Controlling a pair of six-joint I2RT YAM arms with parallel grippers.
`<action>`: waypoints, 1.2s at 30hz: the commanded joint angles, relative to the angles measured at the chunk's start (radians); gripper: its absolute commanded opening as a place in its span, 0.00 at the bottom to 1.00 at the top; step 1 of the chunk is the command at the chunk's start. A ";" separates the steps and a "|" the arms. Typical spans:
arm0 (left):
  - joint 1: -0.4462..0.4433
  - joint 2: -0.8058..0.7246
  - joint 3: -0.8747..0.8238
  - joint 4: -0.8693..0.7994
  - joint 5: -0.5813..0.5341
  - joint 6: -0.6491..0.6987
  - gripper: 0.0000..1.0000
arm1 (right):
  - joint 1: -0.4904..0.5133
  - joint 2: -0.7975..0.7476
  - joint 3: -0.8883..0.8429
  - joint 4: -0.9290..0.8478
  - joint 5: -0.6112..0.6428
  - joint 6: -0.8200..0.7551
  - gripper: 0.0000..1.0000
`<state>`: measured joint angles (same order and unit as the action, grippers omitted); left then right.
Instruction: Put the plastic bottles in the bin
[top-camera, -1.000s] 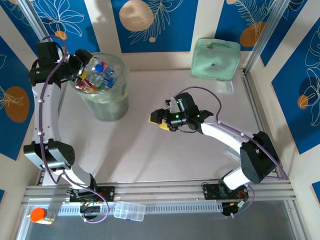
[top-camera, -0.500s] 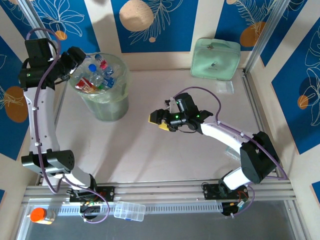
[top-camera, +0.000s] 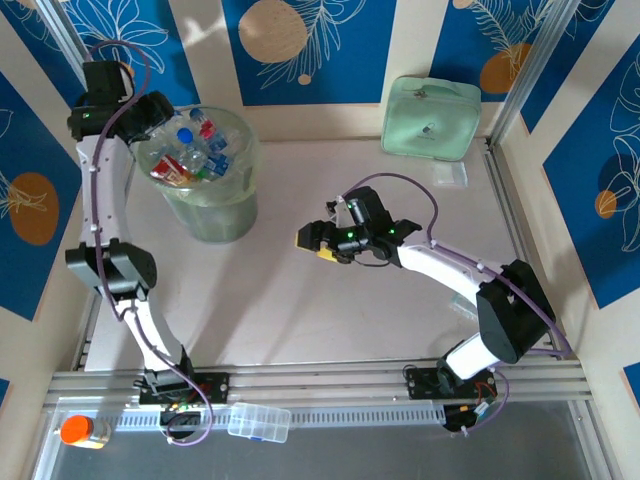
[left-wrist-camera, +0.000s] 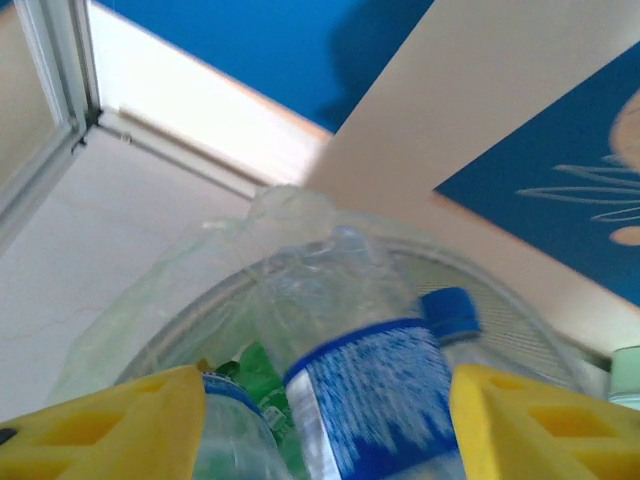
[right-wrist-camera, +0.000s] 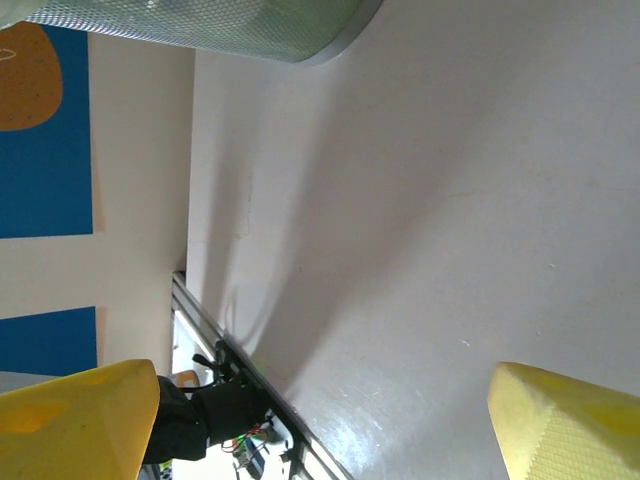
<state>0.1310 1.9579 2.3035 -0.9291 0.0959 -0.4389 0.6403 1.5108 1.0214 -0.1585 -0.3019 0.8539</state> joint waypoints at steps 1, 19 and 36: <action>-0.051 -0.034 -0.049 0.009 -0.027 0.078 0.62 | -0.009 -0.006 0.020 -0.038 0.024 -0.037 0.86; -0.080 -0.241 -0.222 0.119 -0.179 0.083 0.60 | -0.059 -0.064 0.093 -0.122 0.051 -0.110 0.85; -0.390 -0.909 -0.886 0.461 0.001 0.256 0.99 | 0.096 -0.345 0.064 -0.053 0.381 -0.605 0.99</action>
<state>-0.1806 1.1305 1.5566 -0.5758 0.0616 -0.2539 0.7071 1.2457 1.1244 -0.2893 -0.0162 0.4225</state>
